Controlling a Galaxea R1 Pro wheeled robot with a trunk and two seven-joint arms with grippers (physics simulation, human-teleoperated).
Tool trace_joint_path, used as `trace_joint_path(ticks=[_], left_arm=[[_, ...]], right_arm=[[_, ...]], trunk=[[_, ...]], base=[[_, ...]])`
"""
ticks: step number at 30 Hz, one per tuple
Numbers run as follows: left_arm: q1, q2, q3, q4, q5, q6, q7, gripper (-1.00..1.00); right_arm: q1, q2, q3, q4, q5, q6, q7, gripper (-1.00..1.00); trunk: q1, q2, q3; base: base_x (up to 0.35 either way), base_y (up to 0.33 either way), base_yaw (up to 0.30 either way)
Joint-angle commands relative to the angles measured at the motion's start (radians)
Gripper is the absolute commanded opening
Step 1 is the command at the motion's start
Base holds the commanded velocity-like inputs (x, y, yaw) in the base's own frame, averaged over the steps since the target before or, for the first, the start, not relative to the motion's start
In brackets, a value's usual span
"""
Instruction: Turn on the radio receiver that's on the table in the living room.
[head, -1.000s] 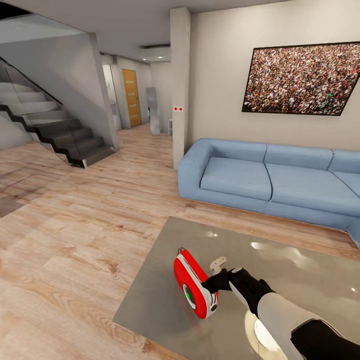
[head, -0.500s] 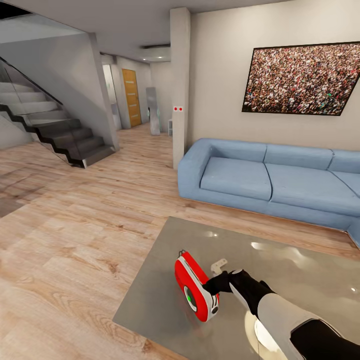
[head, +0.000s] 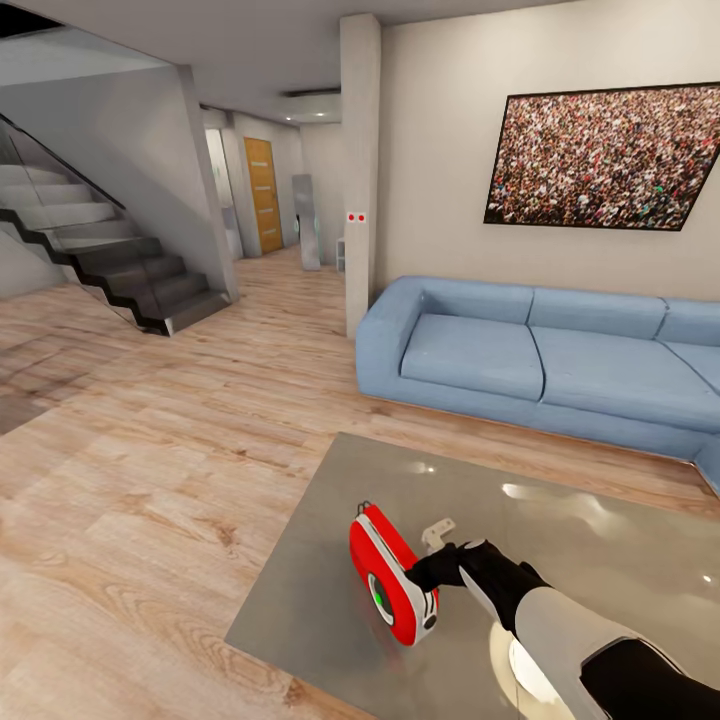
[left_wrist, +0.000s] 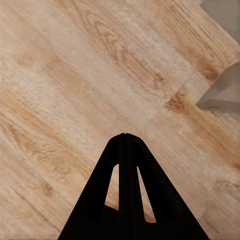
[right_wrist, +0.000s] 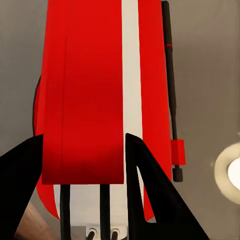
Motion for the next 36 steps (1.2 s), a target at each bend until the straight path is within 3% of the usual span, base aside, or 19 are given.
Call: trace_joint_path(ticks=[1,19,33,34,36], left_arm=[[0.0,0.0,0.0,0.0,0.0,0.0,0.0,-1.0],[0.0,-0.001,0.0,0.0,-0.001,0.0,0.0,-1.0],[-0.001,0.0,0.0,0.0,-0.002,0.0,0.0,-1.0],[-0.001,-0.001,0.0,0.0,-0.002,0.0,0.0,-1.0],[-0.001,-0.001,0.0,0.0,-0.002,0.0,0.0,-1.0]], right_arm=[[0.0,0.0,-0.004,0.0,-0.005,0.0,0.0,-1.0],[0.0,0.0,-0.004,0.003,-0.005,0.0,0.002,-1.0],[0.0,0.0,-0.004,0.003,-0.003,0.0,0.002,-1.0],[0.0,0.0,-0.004,0.003,-0.003,0.0,0.003,1.0],[0.0,0.0,-0.004,0.003,-0.003,0.0,0.003,1.0]], trunk=[[0.004,-0.007,-0.003],[0.073,-0.133,-0.06],[0.073,-0.133,-0.06],[0.073,-0.133,-0.06],[0.073,-0.133,-0.06]], base=[[0.0,0.0,0.0],[0.0,0.0,0.0],[0.0,0.0,0.0],[0.0,0.0,0.0],[0.0,0.0,0.0]])
